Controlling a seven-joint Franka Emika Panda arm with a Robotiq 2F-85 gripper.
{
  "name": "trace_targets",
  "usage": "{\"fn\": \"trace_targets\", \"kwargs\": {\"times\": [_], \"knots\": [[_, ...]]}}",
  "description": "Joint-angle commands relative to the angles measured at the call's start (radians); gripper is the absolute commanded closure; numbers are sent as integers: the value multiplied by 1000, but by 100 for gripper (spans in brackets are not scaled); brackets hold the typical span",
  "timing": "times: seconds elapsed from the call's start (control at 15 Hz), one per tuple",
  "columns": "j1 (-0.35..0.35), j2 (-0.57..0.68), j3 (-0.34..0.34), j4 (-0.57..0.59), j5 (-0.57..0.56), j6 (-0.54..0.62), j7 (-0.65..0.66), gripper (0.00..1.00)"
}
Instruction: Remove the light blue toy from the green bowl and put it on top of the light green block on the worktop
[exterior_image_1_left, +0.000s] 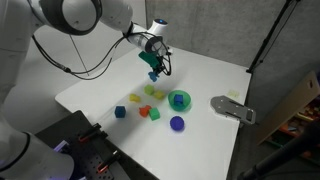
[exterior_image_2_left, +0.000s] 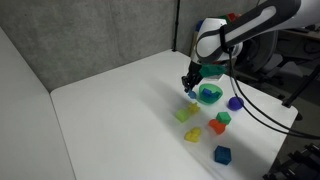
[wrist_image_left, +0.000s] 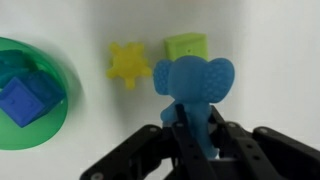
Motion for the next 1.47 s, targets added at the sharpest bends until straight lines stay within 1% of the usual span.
{"fn": "trace_targets", "kwargs": {"times": [0.0,0.2,0.27,0.53,0.73,0.93,1.13,1.4], "knots": [[14,-47,19,-98,-12,16,-46,92],[38,-47,20,-166,-22,72,-52,92],[54,-44,6,-185,-39,106,-37,92],[81,-23,-22,-215,-90,198,-14,92],[96,-13,-47,-213,-131,236,-2,92],[103,-4,-55,-203,-152,259,-1,92],[108,10,-54,-193,-153,281,4,94],[122,31,-55,-172,-153,292,10,93]]}}
